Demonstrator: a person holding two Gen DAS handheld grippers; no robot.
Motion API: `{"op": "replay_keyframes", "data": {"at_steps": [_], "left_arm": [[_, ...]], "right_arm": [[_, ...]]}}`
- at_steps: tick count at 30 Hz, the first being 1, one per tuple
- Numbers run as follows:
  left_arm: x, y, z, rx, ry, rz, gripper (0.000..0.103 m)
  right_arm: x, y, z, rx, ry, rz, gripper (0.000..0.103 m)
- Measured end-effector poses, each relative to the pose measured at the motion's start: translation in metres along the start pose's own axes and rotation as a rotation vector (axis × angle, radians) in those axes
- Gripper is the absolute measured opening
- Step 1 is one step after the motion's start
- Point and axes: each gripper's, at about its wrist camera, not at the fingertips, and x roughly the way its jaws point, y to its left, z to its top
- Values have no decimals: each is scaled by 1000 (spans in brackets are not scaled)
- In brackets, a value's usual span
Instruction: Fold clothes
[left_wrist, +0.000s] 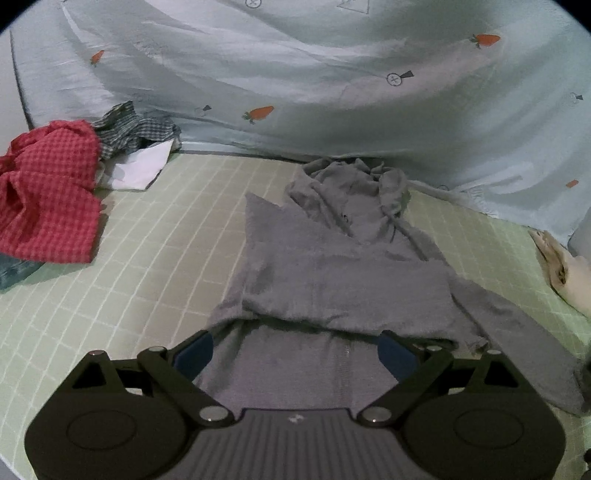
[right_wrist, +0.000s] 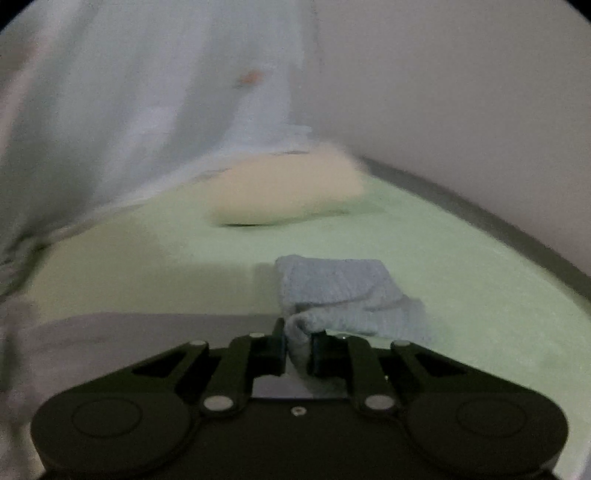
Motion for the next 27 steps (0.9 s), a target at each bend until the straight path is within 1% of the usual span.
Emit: {"op": "replay_keyframes", "data": {"at_steps": [2, 5, 7, 8, 9, 10, 11, 13, 14, 17, 18, 19, 23, 25, 27], "left_arm": [[5, 4, 7, -17, 1, -12, 96], [11, 12, 17, -24, -9, -46, 96], [17, 15, 23, -15, -17, -61, 96], [21, 17, 26, -12, -20, -66, 96], [25, 19, 29, -16, -20, -70, 96], [30, 21, 32, -22, -16, -76, 96], [35, 23, 36, -30, -8, -84, 96], [45, 24, 42, -43, 6, -93, 96], [48, 24, 44, -44, 11, -99, 96], [60, 16, 46, -29, 32, -119, 96], [64, 12, 46, -21, 42, -125, 96], [69, 7, 46, -12, 54, -131, 96], [84, -24, 42, 51, 103, -174, 96], [91, -46, 39, 98, 125, -205, 95], [100, -72, 37, 153, 151, -240, 95]], "right_arm": [[-13, 47, 1, -62, -8, 117, 13], [-34, 119, -1, -165, -12, 323, 13], [-42, 163, -8, -271, -2, 424, 20], [-42, 185, -15, -331, 12, 457, 40], [-40, 203, -23, -393, 29, 466, 53], [-38, 216, -30, -445, 45, 450, 74], [-36, 227, -36, -491, 60, 426, 80], [-35, 231, -40, -530, 75, 399, 81], [-36, 228, -38, -531, 76, 393, 85], [-32, 213, -27, -503, 65, 347, 88], [-31, 205, -24, -488, 63, 319, 91], [-30, 196, -20, -469, 62, 290, 99], [-21, 162, -12, -382, 77, 164, 100], [-13, 145, -11, -354, 84, 103, 100], [-2, 128, -9, -329, 103, 61, 100]]}}
